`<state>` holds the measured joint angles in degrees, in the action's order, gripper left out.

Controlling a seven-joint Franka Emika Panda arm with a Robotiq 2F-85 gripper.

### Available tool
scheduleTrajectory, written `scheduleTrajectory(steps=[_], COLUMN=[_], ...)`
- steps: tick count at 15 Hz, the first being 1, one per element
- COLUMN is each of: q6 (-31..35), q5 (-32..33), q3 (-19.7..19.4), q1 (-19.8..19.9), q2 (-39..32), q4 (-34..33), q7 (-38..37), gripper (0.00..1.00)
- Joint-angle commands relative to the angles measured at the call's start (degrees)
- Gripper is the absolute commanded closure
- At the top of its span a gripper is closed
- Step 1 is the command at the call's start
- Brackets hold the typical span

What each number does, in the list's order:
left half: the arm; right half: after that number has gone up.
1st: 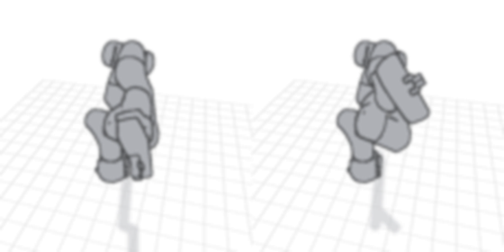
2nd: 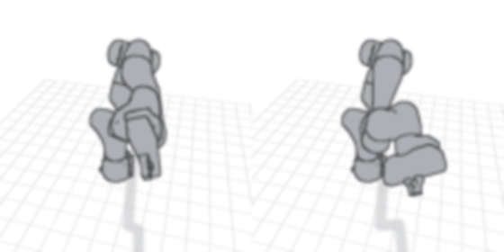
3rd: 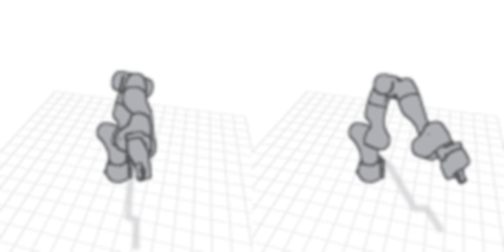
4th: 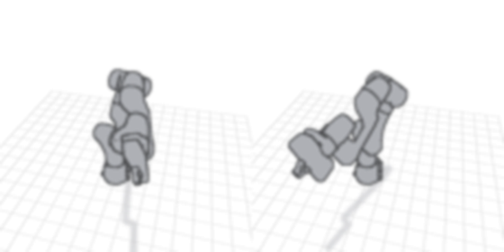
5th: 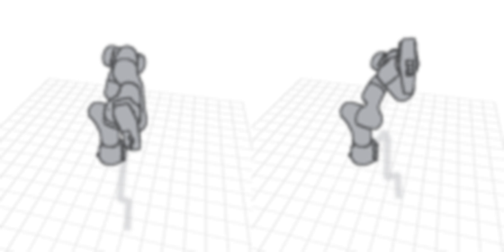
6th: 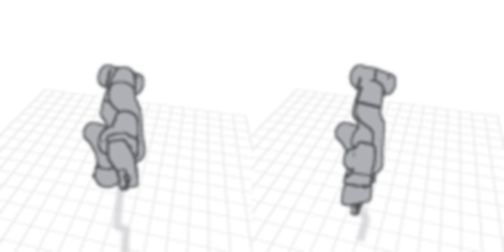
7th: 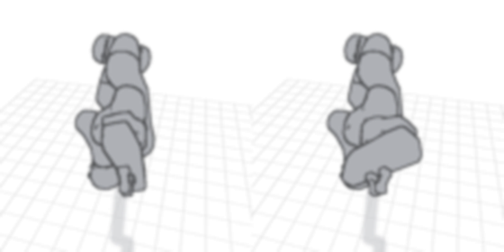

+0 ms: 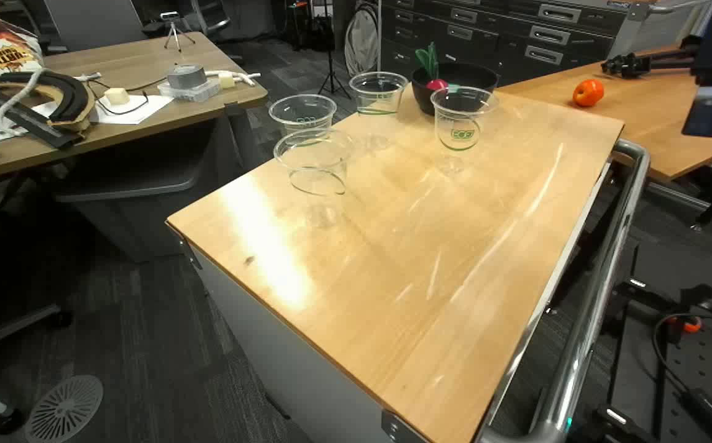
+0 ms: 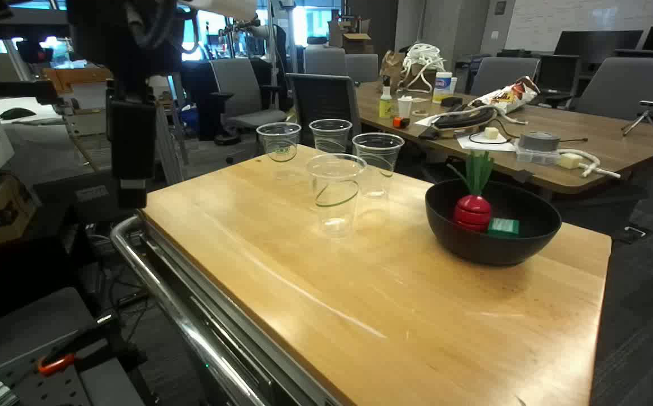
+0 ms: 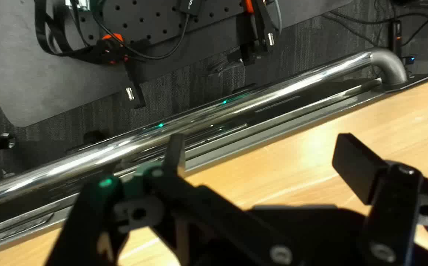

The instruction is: Stack the cups then take the objects in the bowl and put them on the table

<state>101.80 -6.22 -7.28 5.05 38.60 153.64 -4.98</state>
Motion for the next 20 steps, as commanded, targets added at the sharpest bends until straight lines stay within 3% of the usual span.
scheduleTrajectory(steps=[1, 13, 14, 17, 20], q6=[-0.23, -0.22, -1.21, 3.07, 12.73], q5=[-0.46, -0.46, 0.86, 2.21, 1.52], q3=[0.86, 0.86, 2.83, 7.14, 9.53], q1=[0.97, 0.97, 1.05, 0.08, -0.21], q2=[-0.10, -0.03, 0.16, 0.79, 1.76], q4=[-0.22, -0.30, -1.24, -1.48, -0.19], q7=[0.50, 0.50, -1.92, -5.10, -7.64], gripper=[0.00, 0.00, 0.00, 0.00, 0.00])
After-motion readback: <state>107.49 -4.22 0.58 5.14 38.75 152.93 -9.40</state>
